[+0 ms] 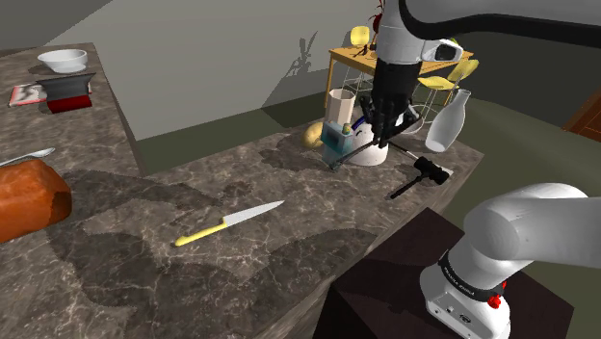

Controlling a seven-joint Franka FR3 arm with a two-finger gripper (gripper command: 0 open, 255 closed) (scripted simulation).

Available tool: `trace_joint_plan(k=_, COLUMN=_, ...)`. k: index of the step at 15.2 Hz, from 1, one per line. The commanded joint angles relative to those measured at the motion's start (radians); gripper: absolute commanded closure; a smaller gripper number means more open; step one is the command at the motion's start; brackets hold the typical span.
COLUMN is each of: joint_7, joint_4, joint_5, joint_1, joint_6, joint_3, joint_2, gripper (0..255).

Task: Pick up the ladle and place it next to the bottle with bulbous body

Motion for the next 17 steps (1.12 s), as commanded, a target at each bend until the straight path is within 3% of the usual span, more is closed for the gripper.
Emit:
trace_joint_plan(k=1, joint_7=0.002, joint_4=0.035, joint_5=-0.008, joint_1=-0.005, joint_6=-0.025, joint_3=-0.006, joint_2=0.011, gripper=255)
trace_joint_plan(k=7, joint_7=0.007, joint_4=0.120, joint_5=-0.024, joint_1=-0.014, joint_6=-0.089, joint_3=-0.022, joint_2=0.032, gripper=255)
trace_joint_plan(k=17, joint_7=-0.206, joint_4=0.144, joint_5=-0.185, joint_1=-0.107, joint_6=-0.010, joint_3=-0.188, joint_2=0.163, gripper=255)
